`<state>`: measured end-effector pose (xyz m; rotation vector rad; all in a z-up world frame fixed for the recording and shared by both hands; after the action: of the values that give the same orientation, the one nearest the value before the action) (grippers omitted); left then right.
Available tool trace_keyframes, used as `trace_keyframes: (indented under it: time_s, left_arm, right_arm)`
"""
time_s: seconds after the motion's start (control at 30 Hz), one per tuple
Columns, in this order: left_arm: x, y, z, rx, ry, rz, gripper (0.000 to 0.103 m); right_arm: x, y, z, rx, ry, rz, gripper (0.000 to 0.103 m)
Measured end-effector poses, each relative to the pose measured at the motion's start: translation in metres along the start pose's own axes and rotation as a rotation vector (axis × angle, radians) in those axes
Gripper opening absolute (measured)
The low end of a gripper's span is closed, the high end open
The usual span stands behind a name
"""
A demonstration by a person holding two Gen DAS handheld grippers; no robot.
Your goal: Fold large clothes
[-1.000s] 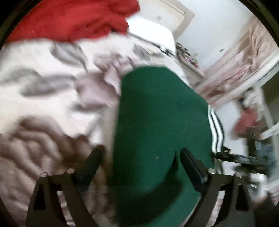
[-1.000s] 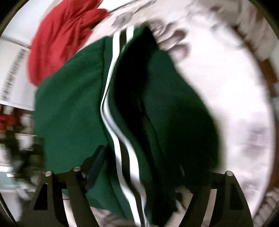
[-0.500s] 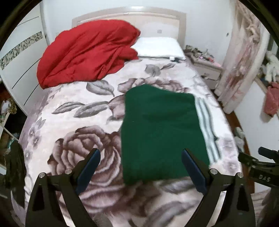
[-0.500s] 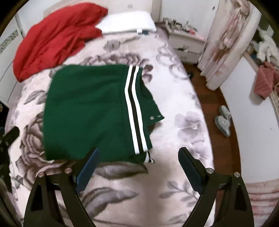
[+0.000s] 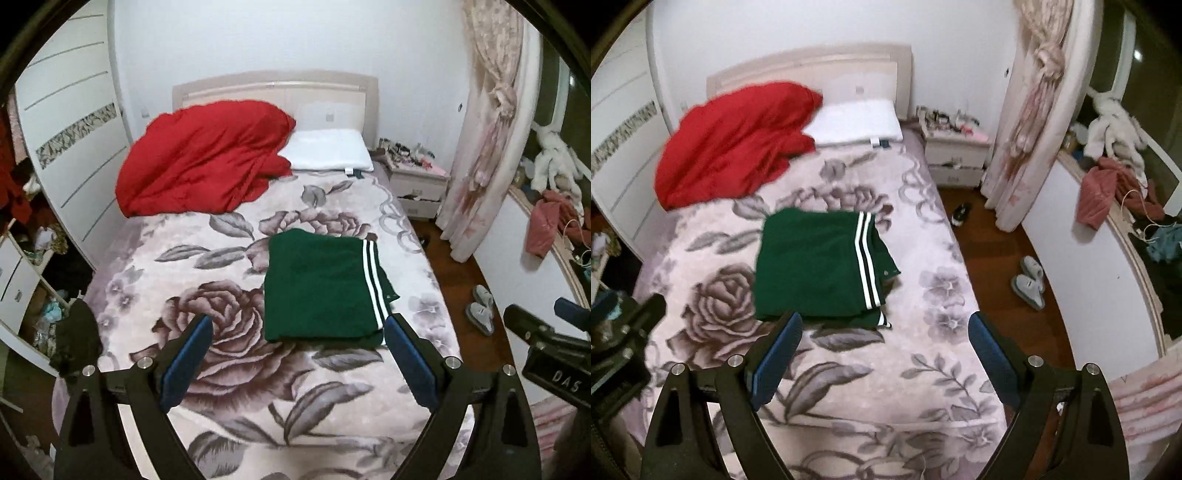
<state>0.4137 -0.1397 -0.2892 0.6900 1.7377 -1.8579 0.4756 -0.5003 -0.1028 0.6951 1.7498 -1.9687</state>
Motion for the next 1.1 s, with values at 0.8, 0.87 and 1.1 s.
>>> trace_keyframes:
  time_s: [0.8,0.87,1.1]
  left_arm:
    - [0.022,-0.182,0.0,-0.012,-0.043,0.151,0.095]
    - [0.024,-0.188,0.0,-0.019,-0.04,0.159,0.096]
    - [0.026,-0.204,-0.005,-0.033,-0.054,0.203,0.099]
  right_arm:
    - [0.032,-0.256,0.024,-0.02,-0.033,0.244,0.098]
    - [0.034,-0.259,0.025,-0.031,-0.032,0.245,0.099]
    - [0.036,-0.272,0.027,-0.048,-0.042,0.263,0.1]
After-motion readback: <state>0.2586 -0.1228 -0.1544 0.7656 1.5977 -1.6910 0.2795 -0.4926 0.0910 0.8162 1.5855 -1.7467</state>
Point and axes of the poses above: each gripper's, at about its wrist camera, not at the fingertips, and y roughly the way its jaws point, z to its right, x to its underside, the point moved 10 cm from there along y, roughly the way its jaws point, and after that the axes turned 4 degrees about -y, right-handed, at the moved point
